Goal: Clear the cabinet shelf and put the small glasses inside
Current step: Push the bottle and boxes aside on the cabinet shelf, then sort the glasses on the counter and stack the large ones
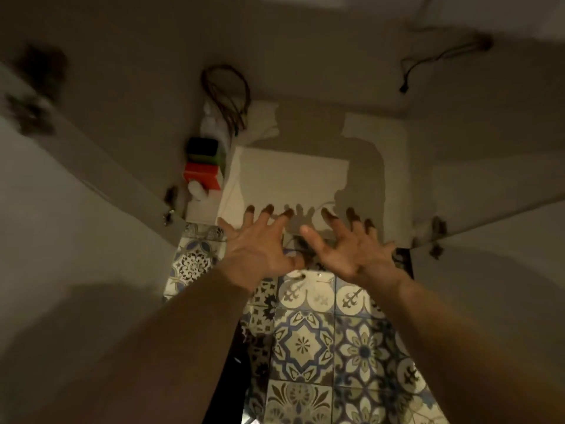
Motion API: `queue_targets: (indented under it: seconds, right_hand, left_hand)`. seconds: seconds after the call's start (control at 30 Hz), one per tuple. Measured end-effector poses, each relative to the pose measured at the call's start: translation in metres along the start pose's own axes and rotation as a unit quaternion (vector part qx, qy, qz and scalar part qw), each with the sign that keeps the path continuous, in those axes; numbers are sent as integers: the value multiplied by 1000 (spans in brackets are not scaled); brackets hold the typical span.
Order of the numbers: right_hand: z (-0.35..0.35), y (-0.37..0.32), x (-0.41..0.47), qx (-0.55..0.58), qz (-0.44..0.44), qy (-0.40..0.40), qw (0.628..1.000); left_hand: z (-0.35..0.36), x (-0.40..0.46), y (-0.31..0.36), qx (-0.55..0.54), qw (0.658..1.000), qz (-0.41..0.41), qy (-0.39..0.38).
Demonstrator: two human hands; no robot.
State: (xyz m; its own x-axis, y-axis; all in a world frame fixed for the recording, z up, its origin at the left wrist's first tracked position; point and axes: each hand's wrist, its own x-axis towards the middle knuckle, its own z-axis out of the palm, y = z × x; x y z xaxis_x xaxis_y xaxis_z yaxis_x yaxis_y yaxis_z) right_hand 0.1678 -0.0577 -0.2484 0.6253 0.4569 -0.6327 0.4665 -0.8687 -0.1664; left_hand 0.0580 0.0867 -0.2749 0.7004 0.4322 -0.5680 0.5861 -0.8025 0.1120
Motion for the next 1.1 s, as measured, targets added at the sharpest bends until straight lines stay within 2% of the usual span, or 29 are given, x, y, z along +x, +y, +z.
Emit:
queue_targets:
  seconds: [0.23, 0.4, 0.53, 0.8, 0.93, 1.03, 1.1]
  right_hand:
    - [-90, 39, -171, 12, -11, 16, 1000]
    - [-168, 44, -282, 19, 4, 31, 999]
    - [-226, 26, -357, 43, -7, 67, 997]
    - [-370, -32, -453, 56, -31, 216, 974]
    - [-450, -56, -491, 51, -67, 367, 926]
    - [-488, -64, -508, 36, -87, 441, 893]
    - [-506, -68, -516, 31, -96, 462, 881]
  left_hand:
    - [-92, -155, 51, -37, 999, 0, -10]
    - [-177, -258, 76, -84, 996, 11, 40]
    - [-253, -326, 77, -36, 996, 21, 79]
    - [-416, -415, 68, -42, 973, 62, 219]
    - [-508, -445, 66, -48, 940, 81, 326]
    - [-553, -456, 69, -20, 912, 95, 398]
    - [-573, -463, 72, 2, 894, 97, 437]
